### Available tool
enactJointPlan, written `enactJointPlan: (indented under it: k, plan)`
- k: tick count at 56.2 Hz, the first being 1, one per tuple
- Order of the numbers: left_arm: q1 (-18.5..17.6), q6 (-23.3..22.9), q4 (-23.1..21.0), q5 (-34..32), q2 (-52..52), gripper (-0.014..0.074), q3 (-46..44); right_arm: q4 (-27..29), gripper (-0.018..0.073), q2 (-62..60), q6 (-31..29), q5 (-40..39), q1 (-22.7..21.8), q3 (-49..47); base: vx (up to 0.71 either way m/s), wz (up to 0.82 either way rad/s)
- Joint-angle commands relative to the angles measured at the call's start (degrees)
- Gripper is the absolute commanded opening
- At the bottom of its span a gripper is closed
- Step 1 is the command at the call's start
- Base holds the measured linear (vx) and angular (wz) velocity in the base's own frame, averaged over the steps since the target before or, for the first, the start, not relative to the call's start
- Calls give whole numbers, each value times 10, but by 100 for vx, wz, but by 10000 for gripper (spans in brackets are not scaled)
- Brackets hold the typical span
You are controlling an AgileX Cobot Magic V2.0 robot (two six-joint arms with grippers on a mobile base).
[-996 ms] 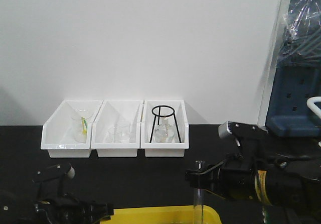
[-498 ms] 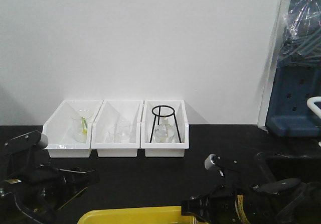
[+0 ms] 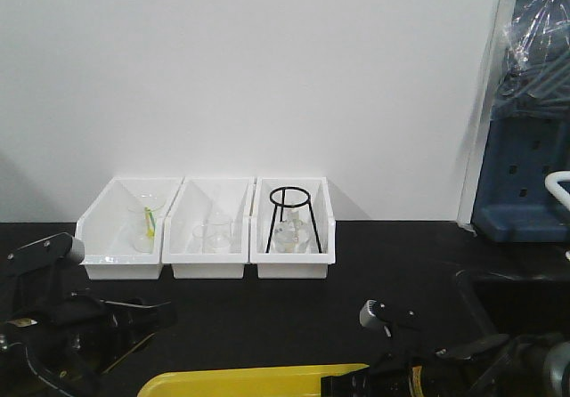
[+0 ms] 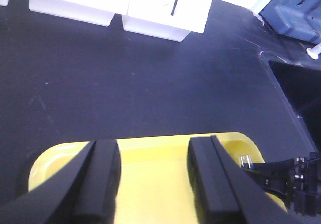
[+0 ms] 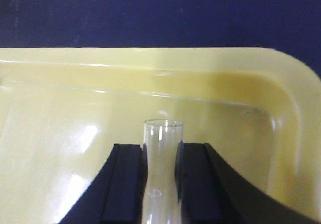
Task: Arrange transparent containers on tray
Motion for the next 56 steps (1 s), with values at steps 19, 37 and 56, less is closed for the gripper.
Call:
enactJointPlan:
  k: [19, 37, 56]
  plan:
    - [-3, -4, -8, -21, -20, 435, -17, -20, 320, -24, -7, 46, -1, -14, 0, 0]
    - [-3, -4, -8, -14, -20, 435, -17, -19, 531, -24, -7, 48, -1, -14, 0, 0]
    - [-3, 8, -7, -2, -20, 431, -17, -19, 485, -55, -9, -14, -1, -18, 0, 0]
